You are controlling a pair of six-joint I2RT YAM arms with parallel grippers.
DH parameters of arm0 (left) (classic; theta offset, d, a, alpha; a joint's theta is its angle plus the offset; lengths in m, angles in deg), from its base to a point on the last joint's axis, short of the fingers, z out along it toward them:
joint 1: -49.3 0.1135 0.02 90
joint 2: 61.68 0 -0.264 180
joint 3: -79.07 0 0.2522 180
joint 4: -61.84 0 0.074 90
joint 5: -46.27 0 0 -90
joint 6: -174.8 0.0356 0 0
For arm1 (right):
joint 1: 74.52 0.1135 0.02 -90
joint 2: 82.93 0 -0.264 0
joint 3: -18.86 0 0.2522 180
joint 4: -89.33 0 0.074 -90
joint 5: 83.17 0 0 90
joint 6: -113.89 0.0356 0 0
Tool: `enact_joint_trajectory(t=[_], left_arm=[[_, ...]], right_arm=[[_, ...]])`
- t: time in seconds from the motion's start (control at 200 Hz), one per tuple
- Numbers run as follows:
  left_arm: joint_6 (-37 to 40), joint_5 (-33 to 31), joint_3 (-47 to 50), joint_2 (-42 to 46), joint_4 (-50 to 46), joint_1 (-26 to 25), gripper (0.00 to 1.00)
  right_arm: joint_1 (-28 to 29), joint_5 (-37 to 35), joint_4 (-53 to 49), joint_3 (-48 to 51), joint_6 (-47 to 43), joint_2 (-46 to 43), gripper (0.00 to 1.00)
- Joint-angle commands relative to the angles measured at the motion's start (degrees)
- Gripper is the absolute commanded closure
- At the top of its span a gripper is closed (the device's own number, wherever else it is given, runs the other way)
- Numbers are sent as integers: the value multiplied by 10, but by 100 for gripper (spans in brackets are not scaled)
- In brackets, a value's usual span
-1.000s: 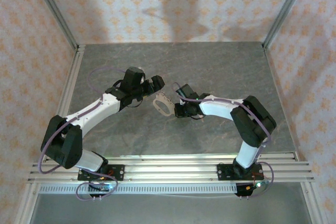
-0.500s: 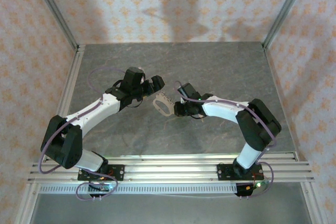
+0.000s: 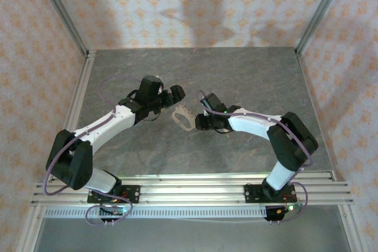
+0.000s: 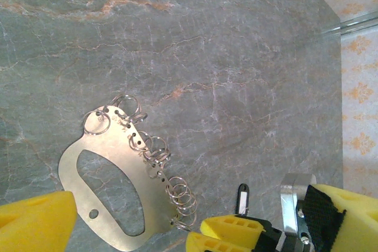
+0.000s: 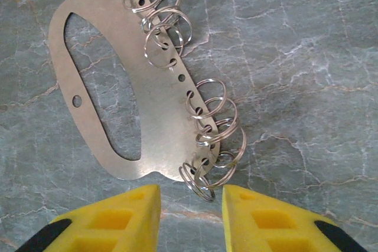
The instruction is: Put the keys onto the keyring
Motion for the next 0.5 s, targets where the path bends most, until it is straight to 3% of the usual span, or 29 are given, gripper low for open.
enact_joint_trajectory(t=[0.0, 0.495], left_arm=[[4, 4, 9, 3, 9, 3, 0], [8, 1, 10, 5, 6, 3, 0]], right_arm=[[5, -22, -12, 11, -6, -2, 66], [5, 7, 14, 0, 6, 39, 67]])
